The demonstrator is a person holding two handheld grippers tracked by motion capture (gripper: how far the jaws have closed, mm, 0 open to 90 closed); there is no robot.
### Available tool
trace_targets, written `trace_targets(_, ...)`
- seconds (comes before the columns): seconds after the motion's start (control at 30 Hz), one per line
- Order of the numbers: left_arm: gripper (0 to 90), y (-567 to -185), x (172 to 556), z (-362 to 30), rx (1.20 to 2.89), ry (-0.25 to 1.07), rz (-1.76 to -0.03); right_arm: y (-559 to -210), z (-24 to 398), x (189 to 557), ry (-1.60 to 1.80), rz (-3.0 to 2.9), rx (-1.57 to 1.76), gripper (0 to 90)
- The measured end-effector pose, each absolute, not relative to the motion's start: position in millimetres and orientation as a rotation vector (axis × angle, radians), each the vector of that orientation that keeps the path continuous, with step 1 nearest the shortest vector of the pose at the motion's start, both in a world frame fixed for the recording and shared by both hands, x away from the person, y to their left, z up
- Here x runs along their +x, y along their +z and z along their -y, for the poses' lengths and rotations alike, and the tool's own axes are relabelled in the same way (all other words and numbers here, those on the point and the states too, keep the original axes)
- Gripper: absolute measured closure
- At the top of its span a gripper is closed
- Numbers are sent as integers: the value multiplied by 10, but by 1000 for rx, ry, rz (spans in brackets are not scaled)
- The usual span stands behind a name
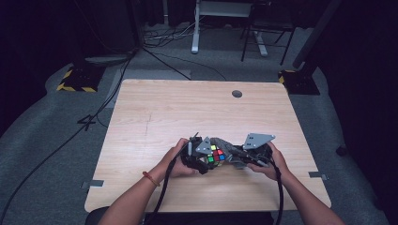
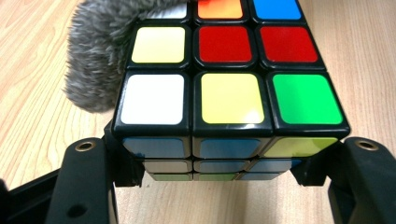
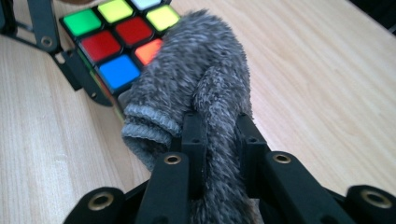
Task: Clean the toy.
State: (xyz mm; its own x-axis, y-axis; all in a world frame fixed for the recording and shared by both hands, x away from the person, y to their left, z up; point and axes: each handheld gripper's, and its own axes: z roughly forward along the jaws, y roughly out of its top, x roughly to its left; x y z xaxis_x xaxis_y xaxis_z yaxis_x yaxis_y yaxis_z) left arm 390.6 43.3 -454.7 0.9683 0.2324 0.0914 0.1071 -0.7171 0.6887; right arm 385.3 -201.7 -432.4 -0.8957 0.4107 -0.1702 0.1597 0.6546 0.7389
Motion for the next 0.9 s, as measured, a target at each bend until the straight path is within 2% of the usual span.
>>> trace_targets(0.17, 341, -4537, 3914, -421, 2382, 233, -244, -4381, 2020, 3830, 1113, -2571, 467, 777)
trace_targets(0.53, 341, -4590, 3861, -305, 2443, 259, -226, -4151, 1908, 3599, 1141, -2451, 333, 776)
trace_targets(0.9, 341, -4650, 3829, -238, 2457, 253, -230, -4174, 1599, 3499, 1147, -2494, 229, 772)
